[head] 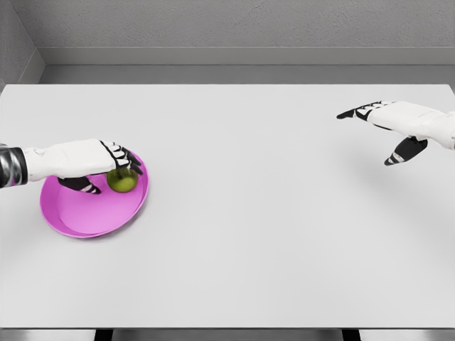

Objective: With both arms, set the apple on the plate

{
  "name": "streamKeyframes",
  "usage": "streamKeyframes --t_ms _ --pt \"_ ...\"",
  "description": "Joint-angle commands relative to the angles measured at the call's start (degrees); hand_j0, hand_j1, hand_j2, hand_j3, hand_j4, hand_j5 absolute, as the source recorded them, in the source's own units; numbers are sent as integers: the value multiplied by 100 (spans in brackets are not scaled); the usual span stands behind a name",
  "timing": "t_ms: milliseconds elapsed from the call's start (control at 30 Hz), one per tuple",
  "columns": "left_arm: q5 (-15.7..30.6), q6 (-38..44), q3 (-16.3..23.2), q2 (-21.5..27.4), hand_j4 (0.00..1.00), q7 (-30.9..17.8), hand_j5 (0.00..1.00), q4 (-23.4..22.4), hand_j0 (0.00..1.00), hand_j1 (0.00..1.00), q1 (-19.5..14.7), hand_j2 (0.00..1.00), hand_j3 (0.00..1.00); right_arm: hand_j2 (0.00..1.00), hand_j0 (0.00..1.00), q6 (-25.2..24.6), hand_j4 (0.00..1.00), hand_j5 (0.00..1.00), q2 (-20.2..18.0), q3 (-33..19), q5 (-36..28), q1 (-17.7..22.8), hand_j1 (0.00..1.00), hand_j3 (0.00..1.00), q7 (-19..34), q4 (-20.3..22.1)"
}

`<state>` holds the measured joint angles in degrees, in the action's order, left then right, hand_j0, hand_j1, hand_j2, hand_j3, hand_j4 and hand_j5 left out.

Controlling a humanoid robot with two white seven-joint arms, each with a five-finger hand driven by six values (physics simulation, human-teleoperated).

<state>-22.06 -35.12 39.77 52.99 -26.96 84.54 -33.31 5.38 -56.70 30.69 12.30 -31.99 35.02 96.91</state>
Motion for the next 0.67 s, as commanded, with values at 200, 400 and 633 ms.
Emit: streamKeyframes --t_ms 200,400,633 --pt "1177 12 -206 361 100 33 100 -227 100 100 0 100 100 100 100 -2 100 100 -7 -2 -9 0 100 100 -2 3" --pt "1467 12 -514 344 100 -2 100 -447 100 100 -9 100 100 100 100 -2 100 100 -7 -2 -9 0 100 100 -2 12" --pt "1476 12 -514 256 100 -2 100 -447 100 100 9 100 100 100 100 -2 100 100 -8 -2 -9 9 100 100 -2 29"
